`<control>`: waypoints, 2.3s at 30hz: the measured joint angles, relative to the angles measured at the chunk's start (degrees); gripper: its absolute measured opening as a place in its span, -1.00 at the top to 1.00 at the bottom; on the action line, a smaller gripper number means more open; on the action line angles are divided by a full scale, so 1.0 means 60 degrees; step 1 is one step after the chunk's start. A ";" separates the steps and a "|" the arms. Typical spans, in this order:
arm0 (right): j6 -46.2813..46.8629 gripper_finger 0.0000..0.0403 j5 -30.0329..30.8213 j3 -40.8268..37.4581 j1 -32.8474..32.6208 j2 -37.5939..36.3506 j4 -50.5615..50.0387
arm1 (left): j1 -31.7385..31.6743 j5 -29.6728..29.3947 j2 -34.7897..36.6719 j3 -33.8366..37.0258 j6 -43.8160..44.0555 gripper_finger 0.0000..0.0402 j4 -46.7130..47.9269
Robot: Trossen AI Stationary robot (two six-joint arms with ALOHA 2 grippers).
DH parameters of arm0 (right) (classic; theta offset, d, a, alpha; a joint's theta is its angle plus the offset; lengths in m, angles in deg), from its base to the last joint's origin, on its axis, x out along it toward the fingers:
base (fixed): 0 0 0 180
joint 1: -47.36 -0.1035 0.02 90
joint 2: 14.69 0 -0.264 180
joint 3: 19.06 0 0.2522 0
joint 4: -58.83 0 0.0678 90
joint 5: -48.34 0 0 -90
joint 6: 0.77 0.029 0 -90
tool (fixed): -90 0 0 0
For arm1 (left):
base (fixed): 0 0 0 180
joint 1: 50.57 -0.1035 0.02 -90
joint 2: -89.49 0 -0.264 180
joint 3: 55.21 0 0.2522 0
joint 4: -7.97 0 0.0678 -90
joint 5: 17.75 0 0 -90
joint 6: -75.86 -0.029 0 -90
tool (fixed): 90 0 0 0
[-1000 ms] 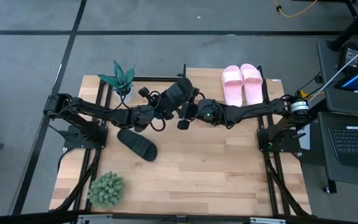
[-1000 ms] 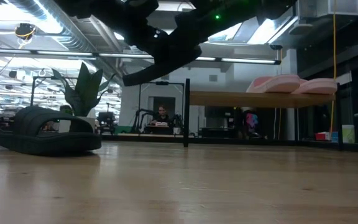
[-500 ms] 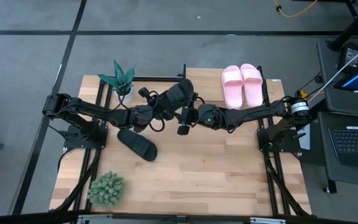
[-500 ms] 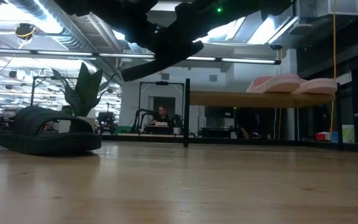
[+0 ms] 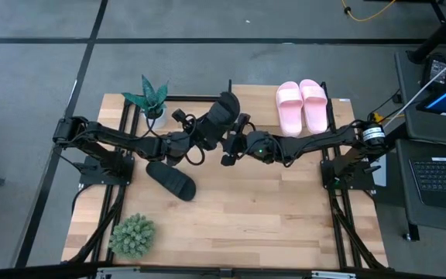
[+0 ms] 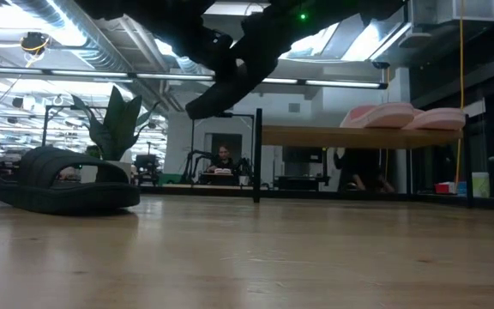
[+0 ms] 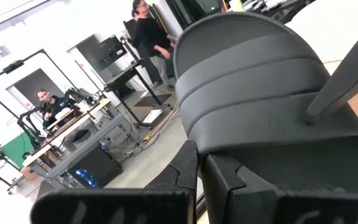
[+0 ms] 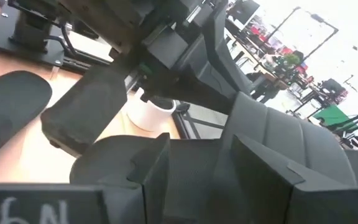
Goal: Pick and place slides into the shelf
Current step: Put the top black slide on the shelf
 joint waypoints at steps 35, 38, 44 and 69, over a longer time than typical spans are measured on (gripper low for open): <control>-0.2432 0.13 0.2713 -0.0004 0.0002 0.0000 0.0415 | 0.0600 0.0118 0.0000 -0.0007 -0.0004 0.99 -0.0426; -0.2573 0.13 0.2796 -0.0006 0.0002 0.0000 0.0517 | 0.0633 0.0118 0.0000 -0.0011 -0.0004 0.99 -0.0430; -0.2745 0.13 0.2835 -0.0007 0.0002 0.0000 0.0624 | 0.0637 0.0124 0.0000 -0.0011 -0.0005 0.99 -0.0426; -0.3340 0.79 0.2848 -0.0007 -0.0042 0.0000 0.0707 | 0.0637 0.0165 0.0000 -0.0011 -0.0004 0.99 -0.0397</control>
